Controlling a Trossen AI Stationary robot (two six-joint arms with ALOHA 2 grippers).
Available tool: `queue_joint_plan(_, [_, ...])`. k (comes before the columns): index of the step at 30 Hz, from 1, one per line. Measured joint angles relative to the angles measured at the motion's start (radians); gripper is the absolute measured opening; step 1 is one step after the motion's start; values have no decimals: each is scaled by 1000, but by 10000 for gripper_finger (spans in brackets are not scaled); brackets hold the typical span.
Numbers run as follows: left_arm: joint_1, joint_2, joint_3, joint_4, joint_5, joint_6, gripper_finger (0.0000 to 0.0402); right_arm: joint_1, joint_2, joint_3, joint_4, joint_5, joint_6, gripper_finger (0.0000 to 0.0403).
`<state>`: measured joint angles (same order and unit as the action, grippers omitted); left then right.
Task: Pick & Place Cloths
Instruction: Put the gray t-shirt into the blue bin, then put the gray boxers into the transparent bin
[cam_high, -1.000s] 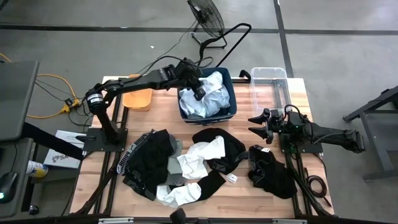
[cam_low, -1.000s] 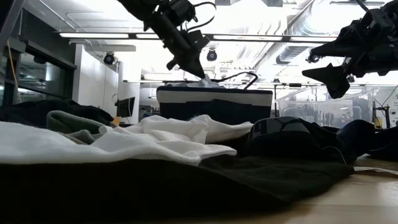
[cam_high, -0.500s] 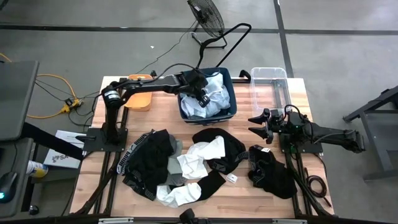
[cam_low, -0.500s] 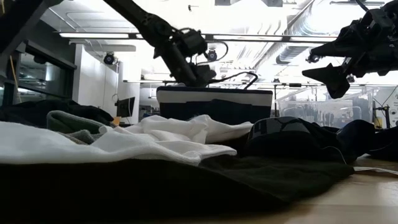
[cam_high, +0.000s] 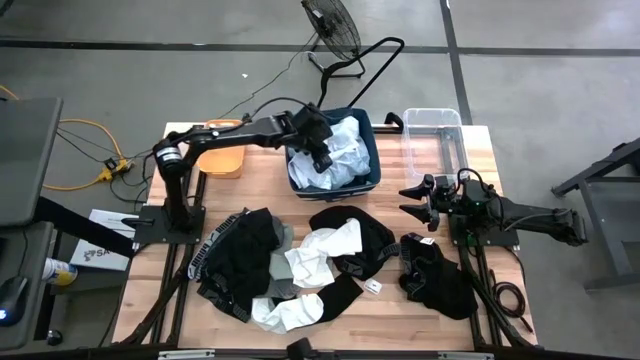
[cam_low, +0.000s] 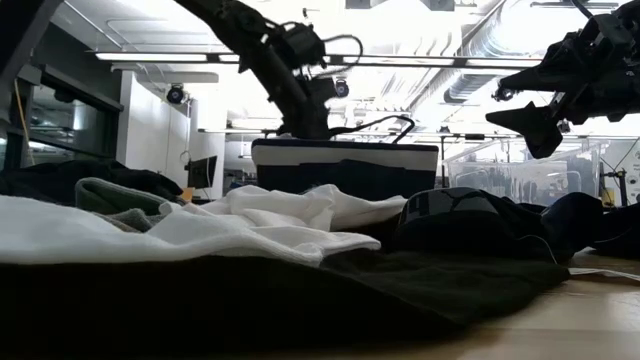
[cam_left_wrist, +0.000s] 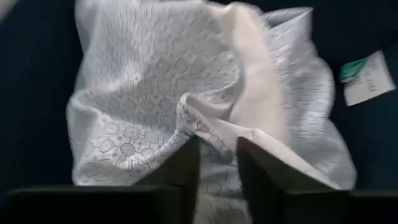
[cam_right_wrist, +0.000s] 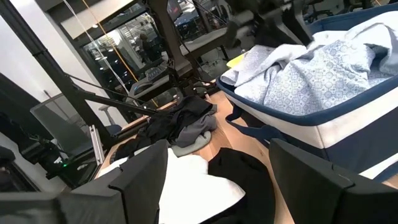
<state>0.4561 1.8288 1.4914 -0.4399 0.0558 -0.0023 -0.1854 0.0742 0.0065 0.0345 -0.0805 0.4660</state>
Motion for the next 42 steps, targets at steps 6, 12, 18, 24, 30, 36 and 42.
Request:
queue_joint_plan(6, [-1,-50,0,-10,-26,6,245,0,0,0,0,0,0,272])
queue_joint_plan(12, [-15,-94,0,-15,-54,6,303,0,0,0,0,0,0,272])
queue_joint_plan(18, [-43,-123,-1,-73,8,11,272,0,0,0,0,0,0,272])
queue_joint_plan(24, [-118,-129,-1,-76,202,52,145,0,0,0,0,1,0,272])
queue_joint_plan(30, [-211,-133,-1,-133,248,92,12,0,0,0,0,0,0,272])
queue_joint_plan(36, [-318,-122,-1,-229,253,169,2,0,0,0,0,0,0,272])
queue_joint_plan(42, [-361,-74,-15,-319,243,150,1,0,0,0,1,0,0,272])
